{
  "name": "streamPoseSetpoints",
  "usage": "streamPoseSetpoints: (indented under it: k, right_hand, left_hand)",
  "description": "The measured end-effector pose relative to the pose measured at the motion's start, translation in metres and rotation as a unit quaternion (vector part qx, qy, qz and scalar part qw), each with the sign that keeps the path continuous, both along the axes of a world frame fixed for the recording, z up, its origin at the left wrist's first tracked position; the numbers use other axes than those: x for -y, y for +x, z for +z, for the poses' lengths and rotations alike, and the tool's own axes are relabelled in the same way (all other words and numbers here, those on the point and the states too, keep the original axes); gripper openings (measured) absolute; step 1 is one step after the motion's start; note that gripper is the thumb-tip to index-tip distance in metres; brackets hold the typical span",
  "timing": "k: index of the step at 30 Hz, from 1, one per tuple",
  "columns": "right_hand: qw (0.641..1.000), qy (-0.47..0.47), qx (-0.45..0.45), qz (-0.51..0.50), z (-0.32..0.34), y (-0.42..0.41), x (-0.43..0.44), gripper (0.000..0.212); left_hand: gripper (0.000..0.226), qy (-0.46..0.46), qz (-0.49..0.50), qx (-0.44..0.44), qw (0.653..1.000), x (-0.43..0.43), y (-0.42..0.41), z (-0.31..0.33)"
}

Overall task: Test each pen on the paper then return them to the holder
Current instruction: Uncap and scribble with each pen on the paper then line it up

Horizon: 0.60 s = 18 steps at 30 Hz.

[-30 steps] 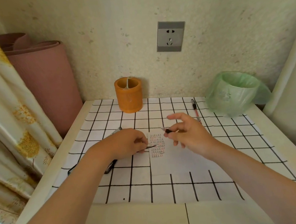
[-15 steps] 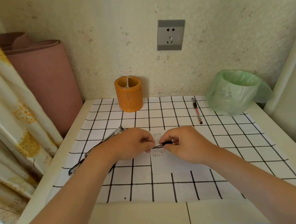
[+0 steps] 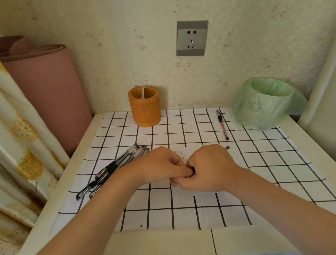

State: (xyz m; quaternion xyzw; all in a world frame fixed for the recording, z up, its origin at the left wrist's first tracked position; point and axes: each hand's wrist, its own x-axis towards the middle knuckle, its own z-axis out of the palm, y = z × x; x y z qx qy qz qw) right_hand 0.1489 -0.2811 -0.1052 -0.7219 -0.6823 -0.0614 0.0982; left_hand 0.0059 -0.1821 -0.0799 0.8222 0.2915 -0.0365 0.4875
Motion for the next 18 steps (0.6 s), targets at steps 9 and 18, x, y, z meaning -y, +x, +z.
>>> streamPoseSetpoints:
  k: [9, 18]
  right_hand:
    - [0.999, 0.041, -0.025, 0.005, -0.003, -0.001, -0.001, 0.059]
    - [0.997, 0.062, -0.025, 0.033, -0.002, 0.003, 0.000, 0.054]
  left_hand:
    - [0.018, -0.017, 0.025, 0.003, 1.000, 0.001, 0.002, 0.009]
    - [0.018, -0.019, 0.039, -0.006, 0.999, 0.004, 0.004, 0.014]
